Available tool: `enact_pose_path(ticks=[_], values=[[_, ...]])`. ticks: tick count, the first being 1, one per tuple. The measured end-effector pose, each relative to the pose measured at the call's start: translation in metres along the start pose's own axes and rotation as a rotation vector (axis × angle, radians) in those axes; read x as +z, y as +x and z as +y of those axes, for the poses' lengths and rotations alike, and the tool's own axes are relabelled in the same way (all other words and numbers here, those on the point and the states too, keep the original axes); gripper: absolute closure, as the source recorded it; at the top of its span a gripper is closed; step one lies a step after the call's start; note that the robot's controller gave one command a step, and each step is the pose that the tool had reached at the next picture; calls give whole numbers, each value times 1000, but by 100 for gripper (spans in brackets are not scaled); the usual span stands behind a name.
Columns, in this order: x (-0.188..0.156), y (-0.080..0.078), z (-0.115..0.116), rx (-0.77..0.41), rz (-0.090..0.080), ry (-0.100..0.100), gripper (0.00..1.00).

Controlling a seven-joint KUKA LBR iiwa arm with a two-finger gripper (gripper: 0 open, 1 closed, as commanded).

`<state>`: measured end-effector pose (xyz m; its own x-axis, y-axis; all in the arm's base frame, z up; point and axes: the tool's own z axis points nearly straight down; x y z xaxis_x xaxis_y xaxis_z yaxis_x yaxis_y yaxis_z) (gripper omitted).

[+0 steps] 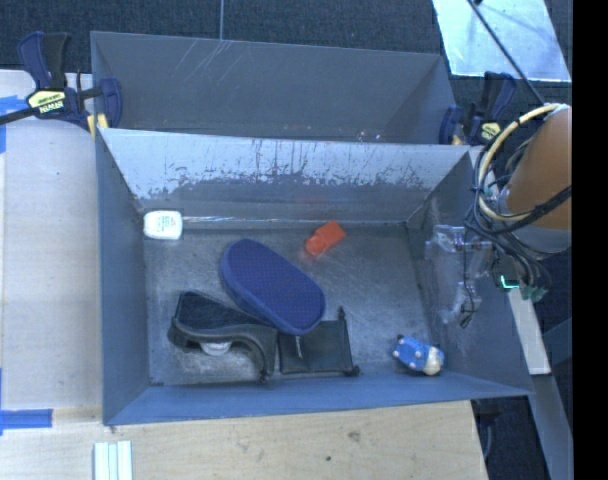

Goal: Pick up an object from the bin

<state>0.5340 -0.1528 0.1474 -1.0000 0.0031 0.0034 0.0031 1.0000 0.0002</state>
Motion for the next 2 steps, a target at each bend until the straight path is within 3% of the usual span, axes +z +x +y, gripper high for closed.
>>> enact_pose_path(ticks=[1, 2], values=[[-19, -2, 2, -163, -10, 3, 0], [75, 22, 12, -593, -7, 3, 0]])
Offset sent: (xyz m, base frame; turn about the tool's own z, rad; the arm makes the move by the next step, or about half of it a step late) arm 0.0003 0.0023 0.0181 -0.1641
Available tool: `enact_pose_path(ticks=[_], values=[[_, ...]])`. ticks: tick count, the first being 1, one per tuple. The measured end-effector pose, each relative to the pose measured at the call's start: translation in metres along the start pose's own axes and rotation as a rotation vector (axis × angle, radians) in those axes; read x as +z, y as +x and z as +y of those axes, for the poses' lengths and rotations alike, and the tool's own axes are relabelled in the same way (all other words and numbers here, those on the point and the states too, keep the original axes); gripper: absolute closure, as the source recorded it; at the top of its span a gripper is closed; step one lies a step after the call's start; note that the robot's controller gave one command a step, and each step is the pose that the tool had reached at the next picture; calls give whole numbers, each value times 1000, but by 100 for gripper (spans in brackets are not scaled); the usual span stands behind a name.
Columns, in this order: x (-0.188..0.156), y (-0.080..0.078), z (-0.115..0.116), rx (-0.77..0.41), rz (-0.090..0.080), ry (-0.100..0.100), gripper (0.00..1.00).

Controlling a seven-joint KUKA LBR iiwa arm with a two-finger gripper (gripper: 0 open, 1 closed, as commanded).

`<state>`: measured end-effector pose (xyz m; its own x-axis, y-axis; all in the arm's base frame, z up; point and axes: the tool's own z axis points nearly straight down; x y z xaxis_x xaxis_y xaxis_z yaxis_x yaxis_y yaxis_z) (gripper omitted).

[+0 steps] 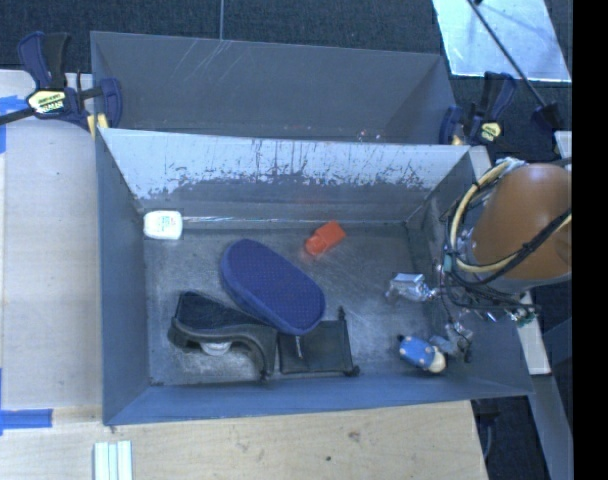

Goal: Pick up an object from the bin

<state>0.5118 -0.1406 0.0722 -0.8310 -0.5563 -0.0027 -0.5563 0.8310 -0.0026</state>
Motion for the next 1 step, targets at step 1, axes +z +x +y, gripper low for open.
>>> enact_pose_path(ticks=[1], values=[[-4, 8, 23, -463, -20, -16, 0]])
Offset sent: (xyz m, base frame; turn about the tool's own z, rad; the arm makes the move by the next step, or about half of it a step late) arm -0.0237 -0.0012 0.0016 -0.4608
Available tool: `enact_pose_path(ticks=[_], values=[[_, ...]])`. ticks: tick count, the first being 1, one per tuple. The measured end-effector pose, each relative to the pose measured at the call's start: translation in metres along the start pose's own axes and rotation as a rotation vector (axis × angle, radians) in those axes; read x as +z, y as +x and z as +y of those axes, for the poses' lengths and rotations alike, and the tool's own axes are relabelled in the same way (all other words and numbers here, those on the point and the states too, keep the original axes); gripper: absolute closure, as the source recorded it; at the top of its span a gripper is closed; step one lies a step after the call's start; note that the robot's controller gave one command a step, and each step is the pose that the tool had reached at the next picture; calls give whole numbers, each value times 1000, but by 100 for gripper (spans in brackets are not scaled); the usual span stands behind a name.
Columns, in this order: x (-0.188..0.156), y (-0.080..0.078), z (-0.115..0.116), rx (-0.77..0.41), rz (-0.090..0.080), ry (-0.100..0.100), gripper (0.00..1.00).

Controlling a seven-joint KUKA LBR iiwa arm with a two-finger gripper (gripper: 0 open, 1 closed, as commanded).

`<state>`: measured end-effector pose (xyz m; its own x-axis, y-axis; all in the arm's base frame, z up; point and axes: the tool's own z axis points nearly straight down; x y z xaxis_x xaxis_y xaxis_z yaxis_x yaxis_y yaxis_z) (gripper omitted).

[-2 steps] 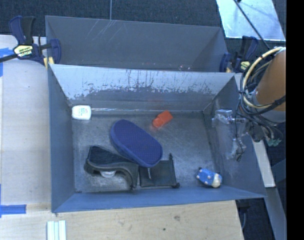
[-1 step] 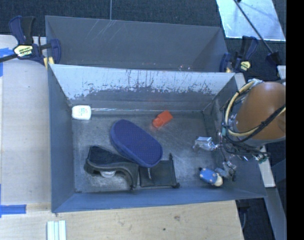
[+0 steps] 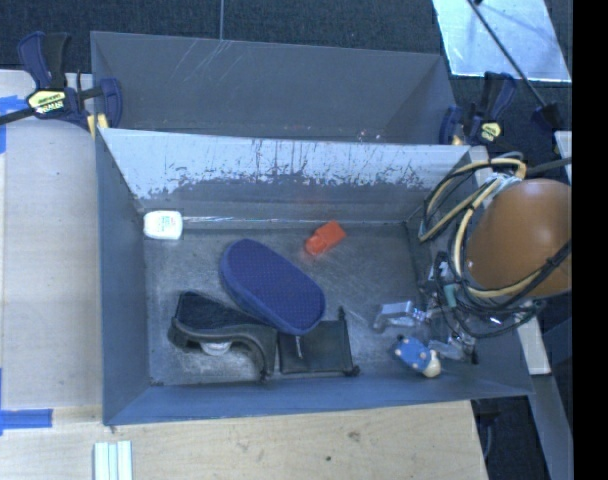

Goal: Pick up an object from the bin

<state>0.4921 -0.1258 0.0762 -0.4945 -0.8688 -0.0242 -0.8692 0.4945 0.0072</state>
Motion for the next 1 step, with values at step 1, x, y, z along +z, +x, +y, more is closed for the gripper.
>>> enact_pose_path(ticks=[1], values=[[2, 14, -5, 3, 21, 8, 100]])
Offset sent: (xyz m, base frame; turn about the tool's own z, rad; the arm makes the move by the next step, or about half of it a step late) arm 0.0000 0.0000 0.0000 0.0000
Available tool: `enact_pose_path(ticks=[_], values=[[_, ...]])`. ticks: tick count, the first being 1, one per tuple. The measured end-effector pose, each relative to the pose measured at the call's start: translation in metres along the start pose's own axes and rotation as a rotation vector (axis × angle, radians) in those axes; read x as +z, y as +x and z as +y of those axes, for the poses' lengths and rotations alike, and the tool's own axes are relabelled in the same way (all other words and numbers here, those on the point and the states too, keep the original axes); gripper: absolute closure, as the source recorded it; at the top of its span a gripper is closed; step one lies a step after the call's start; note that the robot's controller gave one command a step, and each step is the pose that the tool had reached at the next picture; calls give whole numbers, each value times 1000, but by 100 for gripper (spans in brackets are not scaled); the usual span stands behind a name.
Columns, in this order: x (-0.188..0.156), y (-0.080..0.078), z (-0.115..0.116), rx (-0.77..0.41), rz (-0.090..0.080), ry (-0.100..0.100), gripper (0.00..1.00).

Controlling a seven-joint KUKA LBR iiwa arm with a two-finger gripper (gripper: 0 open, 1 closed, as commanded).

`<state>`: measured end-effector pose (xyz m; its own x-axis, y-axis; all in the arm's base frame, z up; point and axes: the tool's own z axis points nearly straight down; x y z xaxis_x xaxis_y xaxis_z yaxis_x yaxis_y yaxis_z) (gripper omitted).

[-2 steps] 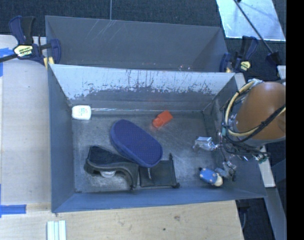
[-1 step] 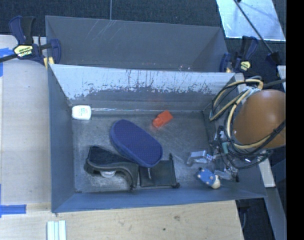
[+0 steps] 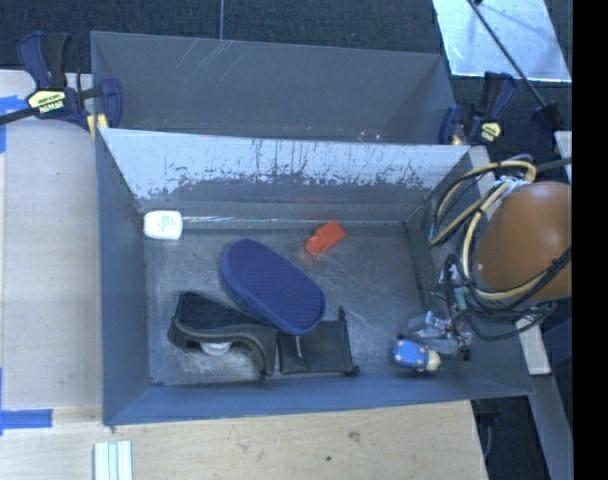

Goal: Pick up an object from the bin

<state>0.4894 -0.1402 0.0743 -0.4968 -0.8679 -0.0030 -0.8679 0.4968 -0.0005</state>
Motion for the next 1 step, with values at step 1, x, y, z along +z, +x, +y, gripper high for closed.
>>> enact_pose_path(ticks=[1], values=[[-2, -14, 4, -6, -24, -3, 0]])
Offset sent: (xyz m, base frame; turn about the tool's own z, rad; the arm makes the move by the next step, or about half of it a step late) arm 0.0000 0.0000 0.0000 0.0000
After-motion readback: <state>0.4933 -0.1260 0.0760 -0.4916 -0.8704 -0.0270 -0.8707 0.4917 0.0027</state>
